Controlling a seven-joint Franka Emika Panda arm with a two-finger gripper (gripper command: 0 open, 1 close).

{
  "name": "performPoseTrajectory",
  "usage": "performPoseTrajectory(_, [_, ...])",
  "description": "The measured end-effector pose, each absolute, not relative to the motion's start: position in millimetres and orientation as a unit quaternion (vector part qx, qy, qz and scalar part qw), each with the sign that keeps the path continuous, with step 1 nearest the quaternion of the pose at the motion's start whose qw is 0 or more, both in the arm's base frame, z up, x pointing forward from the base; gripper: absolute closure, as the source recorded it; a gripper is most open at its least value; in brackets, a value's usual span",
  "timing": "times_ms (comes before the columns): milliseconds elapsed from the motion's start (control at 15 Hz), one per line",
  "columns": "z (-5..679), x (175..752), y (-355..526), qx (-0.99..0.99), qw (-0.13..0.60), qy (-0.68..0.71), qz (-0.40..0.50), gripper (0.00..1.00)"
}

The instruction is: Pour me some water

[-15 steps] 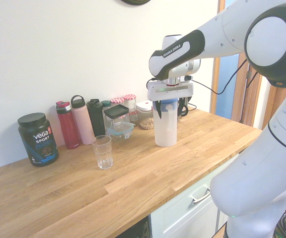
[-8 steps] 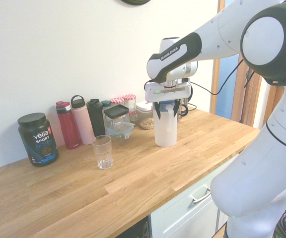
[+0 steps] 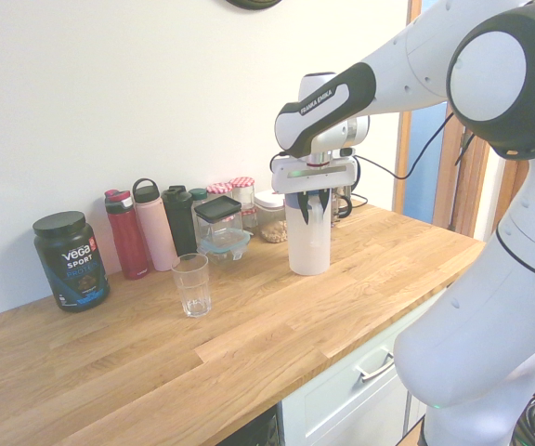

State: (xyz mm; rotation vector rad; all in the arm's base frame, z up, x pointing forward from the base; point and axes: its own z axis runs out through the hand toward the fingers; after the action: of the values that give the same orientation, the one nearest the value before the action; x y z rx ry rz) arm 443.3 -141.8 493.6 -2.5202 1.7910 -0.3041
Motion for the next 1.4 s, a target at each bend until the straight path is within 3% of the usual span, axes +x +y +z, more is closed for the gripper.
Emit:
performPoseTrajectory(800, [523.5,416.9,-176.8,-0.844,0.034,0.524,-0.112,1.0])
performPoseTrajectory(1133, [595.1,385.4,-156.3,-0.906,0.051,0.404,-0.115,1.0])
performPoseTrajectory(1400, [599.4,397.5,-100.8,-0.951,0.039,0.286,-0.109,1.0])
